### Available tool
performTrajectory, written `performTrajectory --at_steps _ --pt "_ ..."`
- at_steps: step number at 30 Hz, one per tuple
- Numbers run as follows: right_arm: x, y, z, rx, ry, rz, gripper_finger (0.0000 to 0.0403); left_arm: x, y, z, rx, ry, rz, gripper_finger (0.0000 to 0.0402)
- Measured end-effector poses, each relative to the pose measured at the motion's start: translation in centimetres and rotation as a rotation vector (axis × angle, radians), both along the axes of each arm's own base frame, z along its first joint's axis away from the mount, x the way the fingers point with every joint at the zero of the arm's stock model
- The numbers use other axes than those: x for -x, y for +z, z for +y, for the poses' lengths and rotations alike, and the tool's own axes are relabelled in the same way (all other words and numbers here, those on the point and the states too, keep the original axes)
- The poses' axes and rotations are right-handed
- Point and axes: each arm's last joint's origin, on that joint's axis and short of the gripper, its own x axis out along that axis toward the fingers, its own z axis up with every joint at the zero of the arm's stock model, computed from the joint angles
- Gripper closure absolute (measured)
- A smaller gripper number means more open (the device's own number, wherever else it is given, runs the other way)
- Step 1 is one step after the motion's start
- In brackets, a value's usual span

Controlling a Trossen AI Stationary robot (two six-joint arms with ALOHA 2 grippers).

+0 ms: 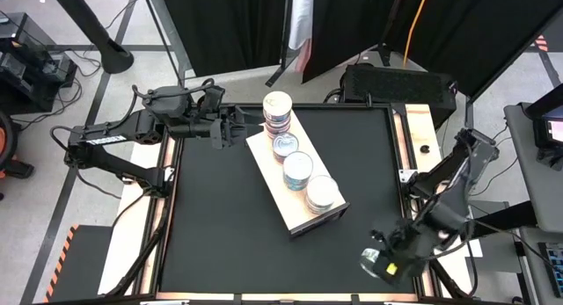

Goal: Stack canned seafood by type on shelf
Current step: Stack the green tuna can on top of the stacked green tuna can on the shelf

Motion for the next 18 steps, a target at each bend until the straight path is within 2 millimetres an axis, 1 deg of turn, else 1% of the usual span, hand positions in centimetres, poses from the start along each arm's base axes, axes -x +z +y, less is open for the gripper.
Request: performTrajectory --at_steps 3,5,9,14,18 --pt "-0.2 4.0 -0.1 -0.043 0.026 -0.162 0.0288 0.0 0.0 0.0 -0.006 0.000 0.000 0.0066" --pt "-0.3 6.5 -0.5 -0.052 0.024 -0.276 0.0287 0.0 0.0 0.0 -0.009 0.001 0.000 0.0066" --pt "-0.7 10.7 -2.1 -0.023 -0.026 -0.494 0.0288 0.0 0.0 0.0 -0.012 0.001 -0.001 0.0066" --pt "-1.0 15.2 -5.0 0.158 -0.104 -0.768 0.0285 0.0 0.3 0.0 -0.015 0.001 -0.027 0.0066" --pt "-1.2 17.6 -7.5 0.347 -0.155 -0.899 0.0284 0.0 0.6 0.0 -0.018 0.001 -0.057 0.0066"
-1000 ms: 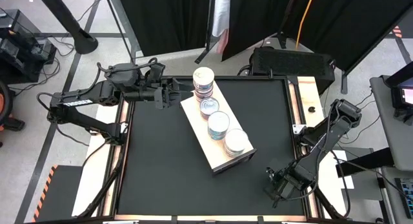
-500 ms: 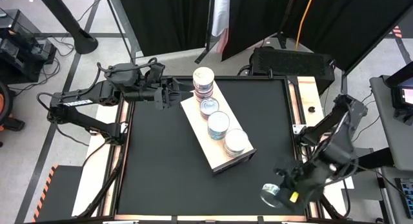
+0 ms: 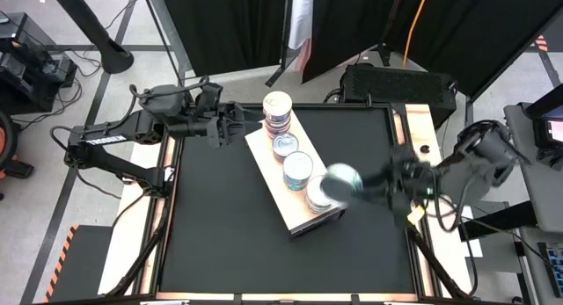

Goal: Stack canned seafood by type on shelf
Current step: Stack the green tuna can on top of the stacked green tuna can on the shelf

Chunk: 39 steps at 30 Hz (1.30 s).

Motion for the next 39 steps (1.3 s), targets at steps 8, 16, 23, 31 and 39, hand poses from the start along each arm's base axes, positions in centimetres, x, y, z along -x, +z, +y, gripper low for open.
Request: performTrajectory --at_steps 8,16,23,31,39 --pt "-1.7 0.2 -1.5 0.337 0.026 0.009 0.0283 0.7 0.6 0.0 -0.002 0.003 -0.036 0.0066" --pt "-5.5 -2.2 -0.2 0.587 0.140 0.137 0.0282 1.8 1.2 0.0 0.001 0.028 -0.069 0.0066" --pt "-5.6 -4.2 -0.2 0.726 0.209 0.311 0.0282 2.7 1.7 0.0 0.004 0.055 -0.094 0.0066" --pt "-5.7 -5.6 -0.5 0.891 0.295 0.467 0.0282 2.9 1.8 0.0 0.006 0.074 -0.096 0.0066" --pt "-7.1 -7.0 0.0 1.081 0.346 0.567 0.0282 2.9 1.8 0.1 0.007 0.084 -0.092 0.0066"
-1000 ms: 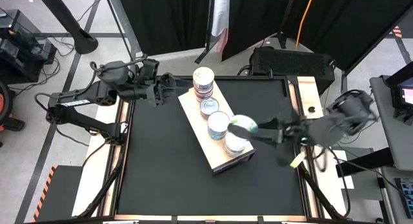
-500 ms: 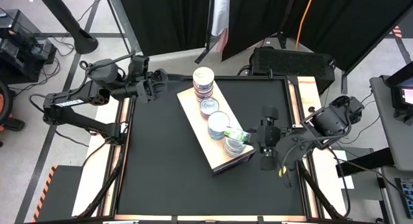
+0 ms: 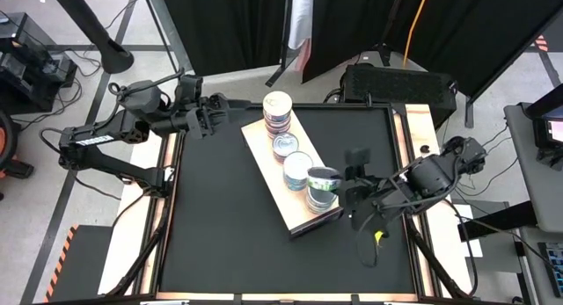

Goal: Stack canned seafood by type on shelf
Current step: Stack the green tuna can on top of the stacked green tuna can on the shelf

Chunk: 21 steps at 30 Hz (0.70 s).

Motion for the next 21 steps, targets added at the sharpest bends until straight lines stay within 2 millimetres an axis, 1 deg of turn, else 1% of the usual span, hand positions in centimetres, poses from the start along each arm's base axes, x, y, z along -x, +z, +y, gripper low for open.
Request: performTrajectory --at_steps 6,12,15,21 --pt "-0.65 -0.83 0.38 0.078 0.048 0.067 0.0282 0.00 0.00 0.00 0.000 0.000 0.000 0.0066" --pt "-0.46 -0.93 0.53 0.086 0.059 0.084 0.0278 0.00 0.00 0.00 -0.013 0.003 0.001 0.0066" --pt "-0.40 -0.90 0.51 0.072 0.050 0.080 0.0263 -0.01 -0.05 0.00 -0.018 0.004 0.006 0.0066" --pt "-0.42 -0.99 0.41 -0.025 0.092 0.128 0.0212 -0.05 -0.25 0.15 -0.016 0.010 0.027 0.0066"
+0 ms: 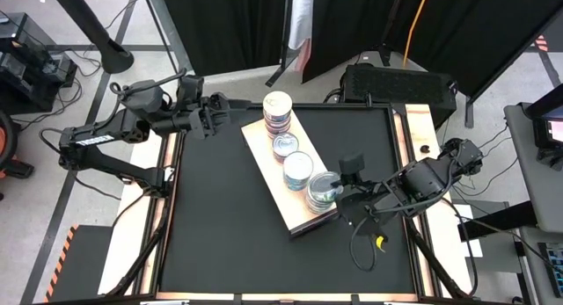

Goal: Stack canned seafood by type on shelf
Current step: Stack the green tuna can on top of the stacked green tuna can on the shelf, then return to Home Position

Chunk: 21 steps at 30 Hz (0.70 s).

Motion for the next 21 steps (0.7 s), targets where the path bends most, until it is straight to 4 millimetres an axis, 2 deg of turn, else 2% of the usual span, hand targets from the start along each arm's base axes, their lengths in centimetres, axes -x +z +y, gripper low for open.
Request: performTrajectory --at_steps 6,14,17,21 --pt "-0.1 0.0 0.0 -0.050 -0.023 0.000 0.0183 0.0 0.0 0.1 -0.005 0.007 0.000 0.0066" --pt "0.0 0.1 -0.1 -0.069 -0.047 -0.014 0.0179 0.0 0.0 0.1 -0.007 0.008 0.000 0.0066" --pt "0.4 1.7 -0.3 -0.113 -0.066 -0.075 0.0183 0.0 0.0 0.2 -0.011 0.008 0.000 0.0066" --pt "1.6 5.4 -1.5 -0.212 -0.152 -0.246 0.0197 0.1 0.0 0.1 -0.075 0.020 0.014 0.0066"
